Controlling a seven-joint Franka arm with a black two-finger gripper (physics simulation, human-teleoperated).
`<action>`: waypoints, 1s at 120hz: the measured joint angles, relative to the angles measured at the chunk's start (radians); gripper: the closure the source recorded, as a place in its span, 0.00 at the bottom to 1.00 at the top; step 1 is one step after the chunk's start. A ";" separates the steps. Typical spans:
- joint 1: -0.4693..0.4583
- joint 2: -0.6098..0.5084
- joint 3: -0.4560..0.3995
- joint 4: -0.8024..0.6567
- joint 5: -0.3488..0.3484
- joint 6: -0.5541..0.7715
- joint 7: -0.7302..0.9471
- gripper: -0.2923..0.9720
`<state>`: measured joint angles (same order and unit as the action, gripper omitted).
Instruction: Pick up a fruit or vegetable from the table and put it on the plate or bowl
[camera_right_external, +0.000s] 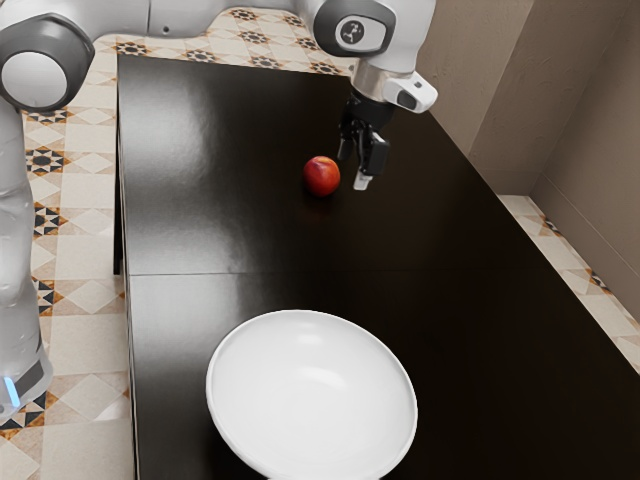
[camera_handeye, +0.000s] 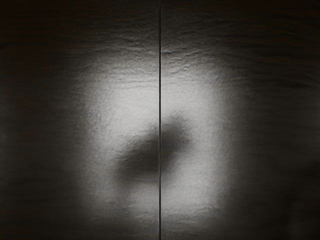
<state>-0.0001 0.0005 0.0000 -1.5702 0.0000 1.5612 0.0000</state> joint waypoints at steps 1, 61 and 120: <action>0.004 0.053 -0.004 0.077 -0.002 -0.001 0.001 0.23; 0.096 0.381 0.075 0.503 -0.037 -0.039 0.061 0.23; 0.088 0.142 0.364 0.111 -0.121 -0.061 0.057 0.23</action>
<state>0.0882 0.1424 0.3645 -1.4592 -0.1207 1.4998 0.0569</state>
